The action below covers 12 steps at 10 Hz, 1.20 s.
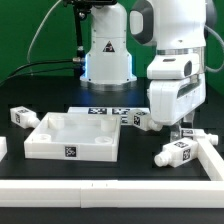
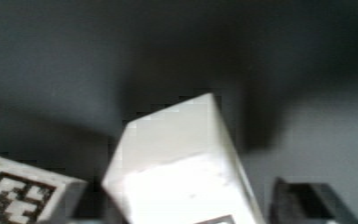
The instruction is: Assemble square table
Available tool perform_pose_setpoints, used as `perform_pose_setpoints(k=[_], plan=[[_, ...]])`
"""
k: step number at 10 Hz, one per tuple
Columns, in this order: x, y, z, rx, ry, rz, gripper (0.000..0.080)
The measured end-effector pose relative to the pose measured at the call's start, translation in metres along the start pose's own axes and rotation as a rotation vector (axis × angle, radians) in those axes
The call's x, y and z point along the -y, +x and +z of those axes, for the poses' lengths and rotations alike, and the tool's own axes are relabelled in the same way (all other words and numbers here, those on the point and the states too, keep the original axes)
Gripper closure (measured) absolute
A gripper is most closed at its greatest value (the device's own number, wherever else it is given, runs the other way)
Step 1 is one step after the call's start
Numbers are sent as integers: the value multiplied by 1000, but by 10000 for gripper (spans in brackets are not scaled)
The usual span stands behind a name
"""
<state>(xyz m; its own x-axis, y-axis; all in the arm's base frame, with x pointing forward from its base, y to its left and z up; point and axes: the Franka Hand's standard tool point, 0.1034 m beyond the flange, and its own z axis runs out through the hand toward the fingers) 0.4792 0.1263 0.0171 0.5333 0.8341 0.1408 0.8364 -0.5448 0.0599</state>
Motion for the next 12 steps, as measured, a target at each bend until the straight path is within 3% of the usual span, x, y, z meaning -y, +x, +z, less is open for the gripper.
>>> perform_pose_setpoints(k=[1,3,5,10,12], plan=[[1,0,-1,-2,-2,-12,518],[20,-13,-10,-7,-4,-73,518],[54,-33,-22,-22,-8,-206,518],[59,-37,-19,-20,-2,-256,518],[66,-39,-11,-27,6,-418,517]])
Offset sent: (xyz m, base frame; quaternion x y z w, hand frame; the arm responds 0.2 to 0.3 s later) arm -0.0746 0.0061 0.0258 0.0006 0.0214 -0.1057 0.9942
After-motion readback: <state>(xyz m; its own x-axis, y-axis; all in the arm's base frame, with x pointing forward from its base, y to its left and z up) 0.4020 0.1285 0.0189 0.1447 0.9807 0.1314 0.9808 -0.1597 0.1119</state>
